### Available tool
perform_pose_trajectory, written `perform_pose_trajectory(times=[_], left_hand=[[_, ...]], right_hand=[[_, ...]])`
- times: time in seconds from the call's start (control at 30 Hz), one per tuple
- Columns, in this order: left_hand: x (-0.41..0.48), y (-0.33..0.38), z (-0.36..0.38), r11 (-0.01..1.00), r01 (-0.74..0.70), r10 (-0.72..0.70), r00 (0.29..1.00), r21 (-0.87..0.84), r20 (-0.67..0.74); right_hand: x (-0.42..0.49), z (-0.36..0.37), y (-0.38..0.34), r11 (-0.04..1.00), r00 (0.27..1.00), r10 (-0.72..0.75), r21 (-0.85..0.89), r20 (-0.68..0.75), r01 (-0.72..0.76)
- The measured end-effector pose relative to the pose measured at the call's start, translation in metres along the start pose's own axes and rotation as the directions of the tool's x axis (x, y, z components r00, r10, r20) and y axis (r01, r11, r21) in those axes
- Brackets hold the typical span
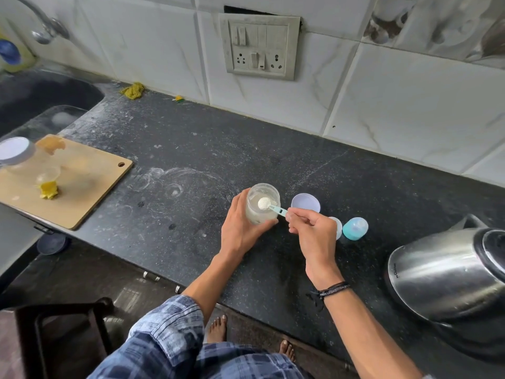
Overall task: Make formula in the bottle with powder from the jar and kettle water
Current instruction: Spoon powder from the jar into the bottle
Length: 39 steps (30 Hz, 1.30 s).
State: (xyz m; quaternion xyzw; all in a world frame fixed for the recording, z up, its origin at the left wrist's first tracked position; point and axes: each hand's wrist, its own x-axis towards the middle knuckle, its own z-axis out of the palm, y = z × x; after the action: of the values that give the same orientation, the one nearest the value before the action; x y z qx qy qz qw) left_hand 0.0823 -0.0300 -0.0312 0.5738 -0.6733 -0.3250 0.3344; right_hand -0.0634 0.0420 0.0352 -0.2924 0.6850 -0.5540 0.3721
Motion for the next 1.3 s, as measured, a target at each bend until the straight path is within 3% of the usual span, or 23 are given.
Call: perform_pose_trajectory(times=[0.13,0.33,0.43,0.57,0.63,0.73,0.9,1.07,1.3], left_hand=[[0.004,-0.001,0.001,0.997,0.007,-0.004,0.999,-0.081,0.037],[-0.003,-0.001,0.002,0.987,-0.027,0.039,0.997,-0.156,0.073],[-0.012,0.003,0.001,0.975,-0.169,0.158,0.984,-0.147,-0.085],[-0.02,0.015,0.004,0.901,-0.429,0.394,0.869,-0.059,-0.301],[-0.025,0.025,0.009,0.863,-0.504,0.476,0.827,-0.02,-0.299],[-0.036,0.037,0.023,0.835,-0.549,0.533,0.823,-0.034,-0.196],[-0.05,0.046,0.047,0.878,-0.449,0.464,0.883,-0.164,0.068],[-0.048,0.054,0.069,0.945,-0.245,0.3,0.912,-0.215,0.28],[-0.041,0.057,0.09,0.969,-0.097,0.179,0.907,-0.226,0.381]], right_hand=[[0.001,-0.007,-0.003,0.967,0.989,0.146,0.213,-0.003,-0.142],[-0.003,-0.025,-0.018,0.889,0.971,0.237,0.407,-0.019,-0.21],[-0.006,-0.038,-0.022,0.873,0.967,0.252,0.439,-0.029,-0.215],[-0.008,-0.063,-0.019,0.853,0.966,0.247,0.49,-0.072,-0.181],[-0.009,-0.078,-0.016,0.836,0.962,0.255,0.521,-0.096,-0.169],[-0.009,-0.098,-0.01,0.85,0.953,0.254,0.509,-0.165,-0.139],[-0.013,-0.122,0.002,0.902,0.946,0.197,0.425,-0.258,-0.072],[-0.018,-0.128,0.01,0.944,0.951,0.124,0.33,-0.284,-0.024],[-0.016,-0.127,0.012,0.982,0.95,0.024,0.186,-0.31,0.036]])
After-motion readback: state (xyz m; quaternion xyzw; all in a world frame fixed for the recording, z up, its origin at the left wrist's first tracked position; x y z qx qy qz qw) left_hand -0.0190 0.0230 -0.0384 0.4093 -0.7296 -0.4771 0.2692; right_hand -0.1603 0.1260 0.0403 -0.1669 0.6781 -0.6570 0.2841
